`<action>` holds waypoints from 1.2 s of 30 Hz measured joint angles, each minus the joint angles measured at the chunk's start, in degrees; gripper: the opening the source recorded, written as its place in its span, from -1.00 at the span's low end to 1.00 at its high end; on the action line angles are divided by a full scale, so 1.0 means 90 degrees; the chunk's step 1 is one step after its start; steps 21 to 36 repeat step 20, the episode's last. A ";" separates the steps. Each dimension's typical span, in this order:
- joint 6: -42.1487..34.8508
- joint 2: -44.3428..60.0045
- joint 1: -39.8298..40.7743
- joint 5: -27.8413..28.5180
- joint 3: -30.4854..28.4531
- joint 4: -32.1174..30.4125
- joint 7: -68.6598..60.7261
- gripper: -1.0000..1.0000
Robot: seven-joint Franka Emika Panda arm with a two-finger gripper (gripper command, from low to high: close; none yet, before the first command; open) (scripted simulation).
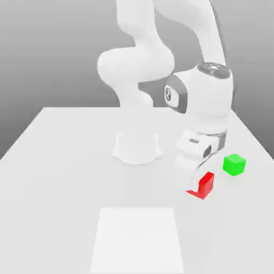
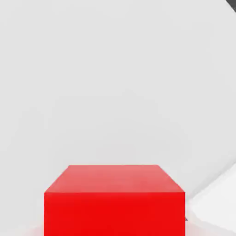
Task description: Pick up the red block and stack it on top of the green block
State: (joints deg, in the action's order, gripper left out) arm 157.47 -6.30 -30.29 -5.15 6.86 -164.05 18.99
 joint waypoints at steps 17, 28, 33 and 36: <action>0.1051 0.0874 -0.2207 0.0897 0.1714 -0.0163 0.1725 1.00; 0.1051 0.0875 -0.2180 0.0897 0.1714 -0.0163 0.1725 1.00; 0.1051 0.0875 -0.2180 0.0897 0.1714 -0.0163 0.1725 1.00; 0.1051 0.0875 -0.2180 0.0897 0.1714 -0.0163 0.1725 1.00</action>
